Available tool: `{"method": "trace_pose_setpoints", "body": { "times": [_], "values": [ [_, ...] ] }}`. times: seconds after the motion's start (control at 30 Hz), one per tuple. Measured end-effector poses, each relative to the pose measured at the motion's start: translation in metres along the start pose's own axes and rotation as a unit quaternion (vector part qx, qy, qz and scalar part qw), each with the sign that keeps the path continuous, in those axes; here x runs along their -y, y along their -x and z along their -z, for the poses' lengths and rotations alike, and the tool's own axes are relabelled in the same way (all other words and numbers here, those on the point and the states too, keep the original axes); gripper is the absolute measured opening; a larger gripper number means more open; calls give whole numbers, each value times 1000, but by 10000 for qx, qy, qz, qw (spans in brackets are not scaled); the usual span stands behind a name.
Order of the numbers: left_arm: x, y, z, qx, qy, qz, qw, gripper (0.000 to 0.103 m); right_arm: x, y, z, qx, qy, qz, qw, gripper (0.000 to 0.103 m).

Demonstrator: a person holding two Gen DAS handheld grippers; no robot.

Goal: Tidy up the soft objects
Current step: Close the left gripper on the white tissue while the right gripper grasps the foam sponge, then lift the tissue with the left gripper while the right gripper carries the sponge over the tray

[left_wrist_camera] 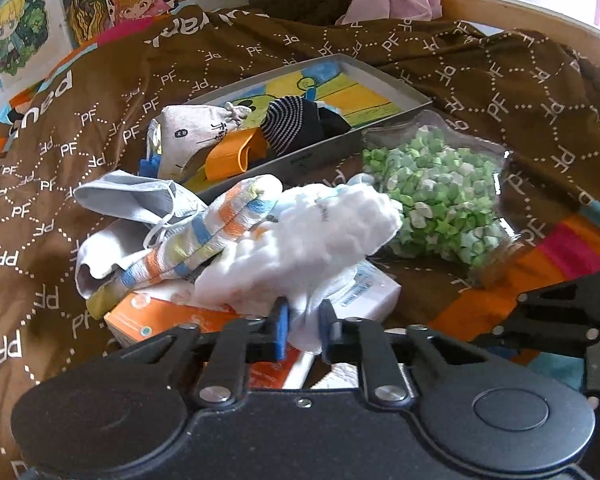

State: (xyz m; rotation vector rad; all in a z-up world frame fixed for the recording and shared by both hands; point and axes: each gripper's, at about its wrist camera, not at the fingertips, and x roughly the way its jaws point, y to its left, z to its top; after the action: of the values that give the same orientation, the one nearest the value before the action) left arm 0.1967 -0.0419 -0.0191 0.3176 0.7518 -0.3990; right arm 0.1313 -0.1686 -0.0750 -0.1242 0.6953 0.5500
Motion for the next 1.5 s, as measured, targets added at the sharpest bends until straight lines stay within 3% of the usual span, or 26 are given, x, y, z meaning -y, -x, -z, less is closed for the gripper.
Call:
{"method": "trace_pose_setpoints", "body": {
  "times": [0.4, 0.47, 0.83, 1.2, 1.5],
  "values": [
    [1, 26, 23, 54, 289, 300, 9991, 10, -3, 7, 0, -26, 129, 167, 9998, 32],
    [2, 31, 28, 66, 345, 355, 9987, 10, -3, 8, 0, -86, 140, 211, 9996, 19],
    [2, 58, 50, 241, 608, 425, 9970, 10, -9, 22, 1, -45, 371, 526, 9979, 19],
    [0, 91, 59, 761, 920, 325, 9923, 10, -27, 71, -6, 673, 763, 1092, 9888, 19],
    [4, 111, 37, 1203, 1059, 178, 9869, 10, -20, 90, -14, 1248, 701, 1507, 9782, 19]
  ]
}}
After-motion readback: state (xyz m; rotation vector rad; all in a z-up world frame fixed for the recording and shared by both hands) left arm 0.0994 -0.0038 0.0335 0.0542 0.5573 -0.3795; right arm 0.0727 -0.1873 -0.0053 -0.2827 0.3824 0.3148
